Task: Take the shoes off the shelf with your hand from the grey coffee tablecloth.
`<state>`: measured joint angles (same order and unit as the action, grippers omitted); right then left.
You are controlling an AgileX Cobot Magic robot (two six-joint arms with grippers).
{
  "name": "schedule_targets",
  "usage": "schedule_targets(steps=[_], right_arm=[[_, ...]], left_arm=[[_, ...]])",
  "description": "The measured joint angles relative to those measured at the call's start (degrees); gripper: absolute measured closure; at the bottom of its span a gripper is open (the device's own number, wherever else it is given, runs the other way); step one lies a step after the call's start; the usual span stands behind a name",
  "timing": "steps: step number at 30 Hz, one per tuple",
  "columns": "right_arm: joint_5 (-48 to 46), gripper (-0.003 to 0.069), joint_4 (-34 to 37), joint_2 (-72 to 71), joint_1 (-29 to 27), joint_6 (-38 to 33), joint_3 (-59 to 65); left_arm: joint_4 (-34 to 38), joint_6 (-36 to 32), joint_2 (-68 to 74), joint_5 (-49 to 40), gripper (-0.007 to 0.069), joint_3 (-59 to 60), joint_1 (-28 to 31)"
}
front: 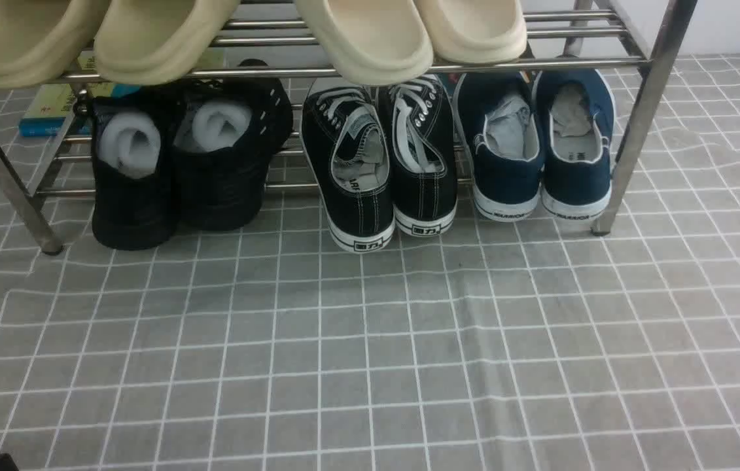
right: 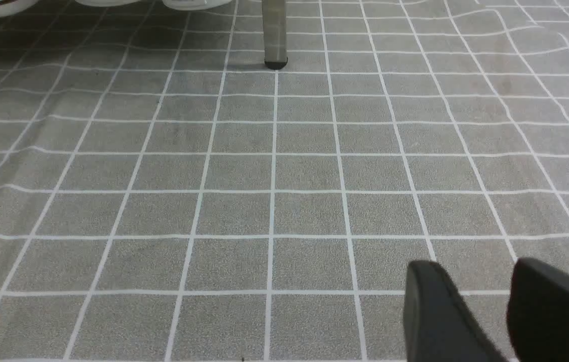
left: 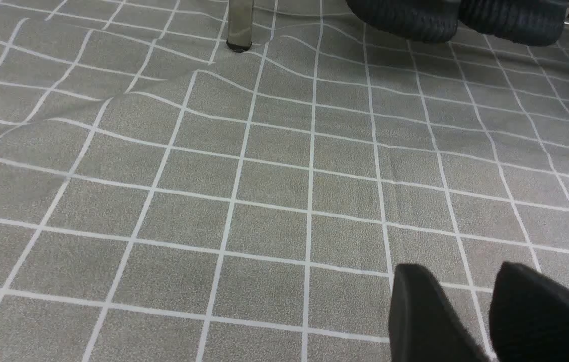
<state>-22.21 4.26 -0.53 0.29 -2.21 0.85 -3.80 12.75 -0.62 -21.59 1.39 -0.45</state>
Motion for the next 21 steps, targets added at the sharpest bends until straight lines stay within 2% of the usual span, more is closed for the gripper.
schedule_targets(steps=[21], right_arm=[[0.0, 0.0420, -0.6, 0.0, 0.0, 0.0, 0.0]], left_arm=[[0.0, 0.0, 0.0, 0.0, 0.0384, 0.0, 0.0]])
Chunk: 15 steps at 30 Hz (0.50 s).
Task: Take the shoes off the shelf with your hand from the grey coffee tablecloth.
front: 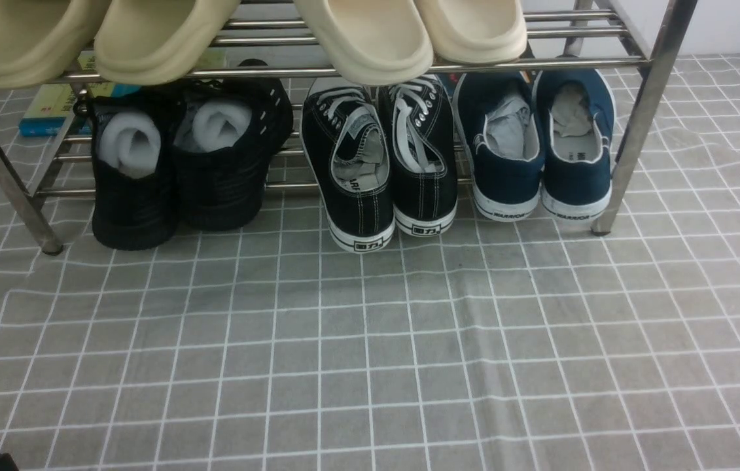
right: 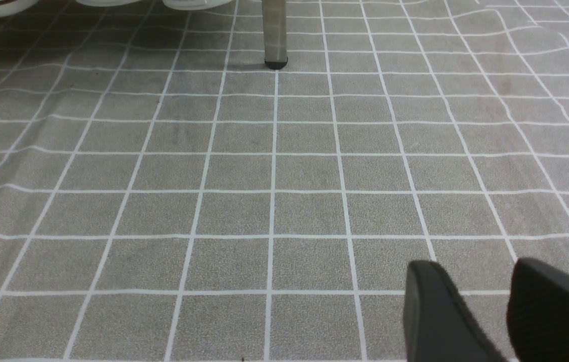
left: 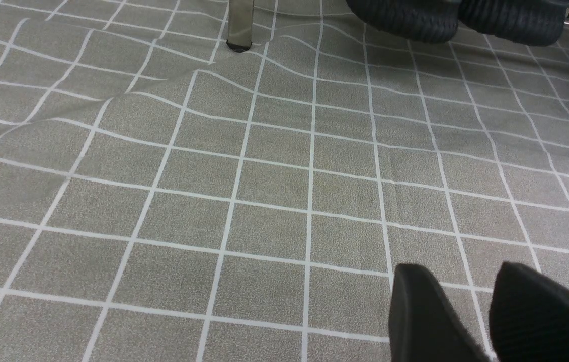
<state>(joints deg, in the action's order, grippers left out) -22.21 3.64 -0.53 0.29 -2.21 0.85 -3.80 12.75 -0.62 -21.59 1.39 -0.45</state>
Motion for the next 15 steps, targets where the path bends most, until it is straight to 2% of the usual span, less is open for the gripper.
schedule_targets(steps=[8, 12, 14, 15], right_arm=[[-0.1, 0.0420, -10.8, 0.0, 0.0, -0.6, 0.0], [0.0, 0.0420, -13.7, 0.0, 0.0, -0.7, 0.0], [0.7, 0.0420, -13.0, 0.0, 0.0, 0.1, 0.0], [2.2, 0.0420, -8.4, 0.0, 0.0, 4.0, 0.3]], left_arm=[[0.0, 0.0, 0.0, 0.0, 0.0384, 0.0, 0.0], [0.0, 0.0, 0.0, 0.0, 0.0384, 0.0, 0.0], [0.0, 0.0, 0.0, 0.0, 0.0384, 0.0, 0.0], [0.0, 0.0, 0.0, 0.0, 0.0384, 0.0, 0.0]])
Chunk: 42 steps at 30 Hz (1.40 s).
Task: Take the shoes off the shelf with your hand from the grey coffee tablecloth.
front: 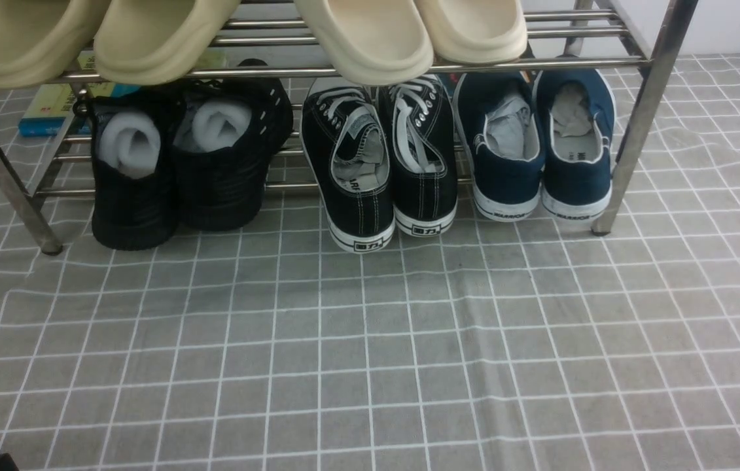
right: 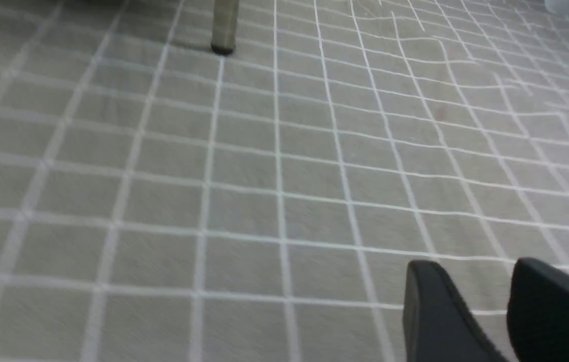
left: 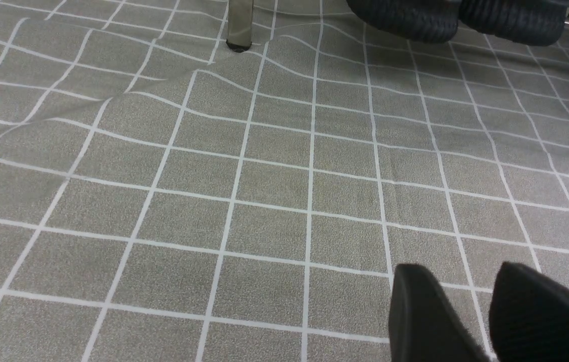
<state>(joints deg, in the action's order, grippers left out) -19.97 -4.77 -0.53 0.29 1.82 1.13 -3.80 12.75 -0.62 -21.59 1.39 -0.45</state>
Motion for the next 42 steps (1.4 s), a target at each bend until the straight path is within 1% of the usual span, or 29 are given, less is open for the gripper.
schedule_targets(steps=[1, 2, 3, 4, 6, 8, 11, 13, 15, 16, 18, 19, 21, 24, 25, 26, 27, 29, 30, 31, 32, 34, 35, 36, 37, 38, 39, 40, 42], right_arm=[[0.4, 0.0420, 0.9, 0.0, 0.0, 0.7, 0.1], [1.5, 0.0420, 8.1, 0.0, 0.0, 7.8, 0.2], [1.8, 0.0420, 11.3, 0.0, 0.0, 9.6, 0.2], [2.2, 0.0420, 19.3, 0.0, 0.0, 16.8, 0.2], [2.9, 0.0420, 25.4, 0.0, 0.0, 22.9, 0.2], [4.1, 0.0420, 29.2, 0.0, 0.0, 25.8, 0.2], [5.3, 0.0422, 31.2, 0.0, 0.0, 26.5, 0.2], [5.7, 0.0429, 31.3, 0.0, 0.0, 25.9, 0.1], [5.7, 0.0475, 30.9, 0.1, 0.0, 22.4, -2.8], [5.7, 0.0509, 30.0, 0.8, 0.0, 20.3, -5.7], [3.8, 0.0611, 26.5, 5.4, 0.0, 12.2, -15.2], [2.4, 0.0635, 25.0, 8.2, 0.0, 11.1, -17.9], [-5.2, 0.0670, 21.8, 15.8, 0.0, 7.7, -26.3], [-21.4, 0.0669, 18.4, 32.0, 0.0, 5.9, -35.6], [-22.4, 0.0669, 18.3, 34.1, 0.0, 5.8, -36.0], [-27.5, 0.0665, 18.2, 41.1, 0.0, 4.6, -38.4], [-29.3, 0.0662, 18.8, 44.0, 0.0, 3.4, -39.7], [-30.8, 0.0645, 22.5, 54.7, 0.9, -2.7, -42.6], [-30.8, 0.0643, 23.0, 54.7, 0.9, -2.7, -42.9], [-30.5, 0.0621, 25.9, 61.0, 2.7, -7.6, -45.2], [-30.3, 0.0594, 28.0, 65.2, 4.6, -10.5, -47.6], [-29.6, 0.0539, 29.1, 71.1, 8.0, -13.2, -52.1], [-29.3, 0.0509, 29.1, 74.1, 9.8, -13.7, -54.8], [-29.2, 0.0509, 29.0, 75.3, 10.5, -13.7, -55.3], [-29.2, 0.0449, 27.6, 80.6, 13.1, -13.5, -60.9], [-29.2, 0.0426, 26.9, 82.9, 14.0, -13.0, -63.5], [-29.2, 0.0421, 26.6, 82.9, 14.0, -13.0, -64.2], [-29.7, 0.0386, 24.6, 86.5, 15.1, -11.6, -69.0], [-30.3, 0.0347, 21.5, 91.3, 16.5, -9.3, -75.6]], left_arm=[[0.0, 0.0, 0.0, 0.0, 0.0384, 0.0, 0.0], [0.0, 0.0, 0.0, 0.0, 0.0384, 0.0, 0.0], [0.0, 0.0, 0.0, 0.0, 0.0384, 0.0, 0.0], [0.0, 0.0, 0.0, 0.0, 0.0384, 0.0, 0.0], [0.0, 0.0, 0.0, 0.0, 0.0384, 0.0, 0.0], [0.0, 0.0, 0.0, 0.0, 0.0384, 0.0, 0.0], [0.0, 0.0, 0.0, 0.0, 0.0384, 0.0, 0.0], [0.0, 0.0, 0.0, 0.0, 0.0384, 0.0, 0.0], [0.0, 0.0, 0.0, 0.0, 0.0384, 0.0, 0.0], [-0.1, 0.0, 0.0, 0.0, 0.0384, 0.0, 0.0], [-0.1, 0.0, 0.0, 0.0, 0.0384, 0.0, 0.0], [-0.1, 0.0, 0.0, 0.0, 0.0384, 0.0, 0.0], [-0.1, 0.0, 0.0, 0.0, 0.0384, 0.0, 0.0], [-0.1, 0.0, 0.0, 0.0, 0.0384, 0.0, 0.0], [-0.1, 0.0, 0.0, 0.0, 0.0384, 0.0, 0.0], [-0.1, 0.0, 0.0, 0.0, 0.0384, 0.0, 0.0], [-0.1, 0.0, 0.0, 0.0, 0.0384, 0.0, 0.0], [-0.1, 0.0, 0.0, 0.0, 0.0384, 0.0, 0.0], [-0.1, 0.0, 0.0, 0.0, 0.0384, 0.0, 0.0], [-0.1, 0.0, 0.0, 0.0, 0.0384, 0.0, 0.0], [-0.1, 0.0, 0.0, 0.0, 0.0384, 0.0, 0.0], [-0.1, 0.0, 0.0, 0.0, 0.0384, 0.0, 0.0], [-0.1, 0.0, 0.0, 0.0, 0.0384, 0.0, 0.0], [-0.1, 0.0, 0.0, 0.0, 0.0384, 0.0, 0.0], [-0.1, 0.0, 0.0, 0.0, 0.0384, 0.0, 0.0], [-0.1, 0.0, 0.0, 0.0, 0.0384, 0.0, 0.0], [-0.1, 0.0, 0.0, 0.0, 0.0384, 0.0, 0.0], [-0.1, 0.0, 0.0, 0.0, 0.0384, 0.0, 0.0], [-0.1, 0.0, 0.0, 0.0, 0.0384, 0.0, 0.0]])
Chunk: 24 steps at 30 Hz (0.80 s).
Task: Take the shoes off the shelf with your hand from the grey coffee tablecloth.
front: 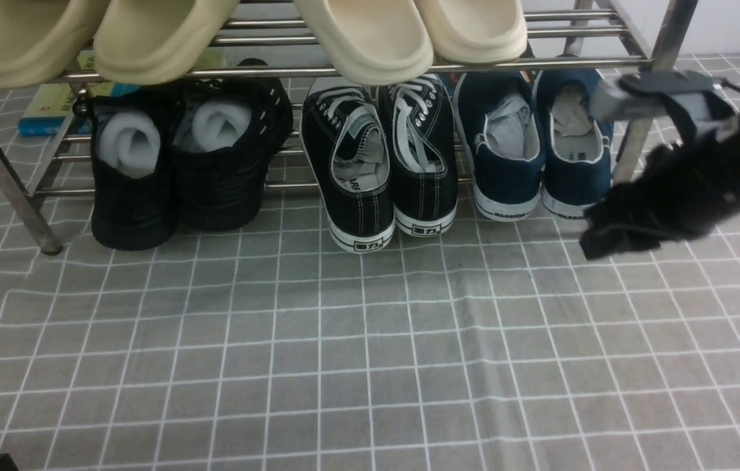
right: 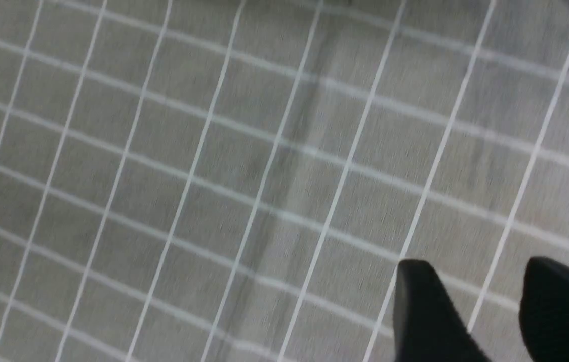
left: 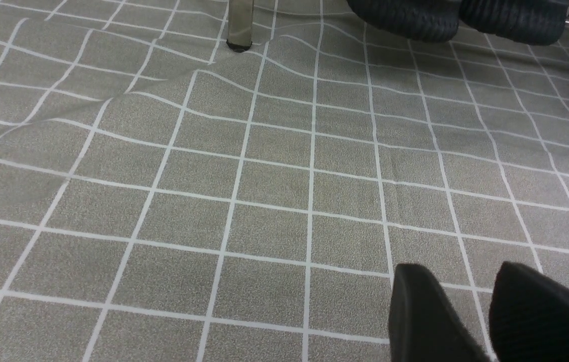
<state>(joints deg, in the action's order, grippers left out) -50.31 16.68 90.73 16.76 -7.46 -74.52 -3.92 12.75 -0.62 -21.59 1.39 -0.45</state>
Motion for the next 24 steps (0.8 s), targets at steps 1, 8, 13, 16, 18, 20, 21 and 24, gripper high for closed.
schedule_targets(steps=[1, 8, 13, 16, 18, 20, 21, 24], right_arm=[[-0.3, 0.0333, -2.4, 2.8, 0.9, 1.3, -3.6], [-0.5, 0.0306, -12.1, 12.2, 7.1, 5.4, -16.7], [3.5, 0.0302, -14.8, 16.3, 8.7, 5.5, -21.6], [6.2, 0.0302, -16.0, 18.1, 8.7, 5.6, -22.9], [7.9, 0.0302, -16.7, 19.3, 8.7, 5.7, -22.9], [9.0, 0.0302, -17.0, 20.5, 8.7, 5.7, -22.9], [9.4, 0.0302, -17.2, 20.9, 8.7, 5.7, -22.9], [10.0, 0.0304, -17.3, 21.9, 8.7, 5.7, -22.9]], left_arm=[[0.0, 0.0, 0.0, 0.0, 0.0384, 0.0, 0.0], [-0.1, 0.0, 0.0, 0.0, 0.0384, 0.0, 0.0], [-0.1, 0.0, 0.0, 0.0, 0.0384, 0.0, 0.0], [-0.1, 0.0, 0.0, 0.0, 0.0385, 0.0, 0.0], [-0.1, 0.0, 0.0, 0.0, 0.0385, 0.0, 0.0], [-0.1, 0.0, 0.0, 0.0, 0.0385, 0.0, 0.0], [-0.1, 0.0, 0.0, 0.0, 0.0385, 0.0, 0.0], [-0.1, 0.0, 0.0, 0.0, 0.0385, 0.0, 0.0]])
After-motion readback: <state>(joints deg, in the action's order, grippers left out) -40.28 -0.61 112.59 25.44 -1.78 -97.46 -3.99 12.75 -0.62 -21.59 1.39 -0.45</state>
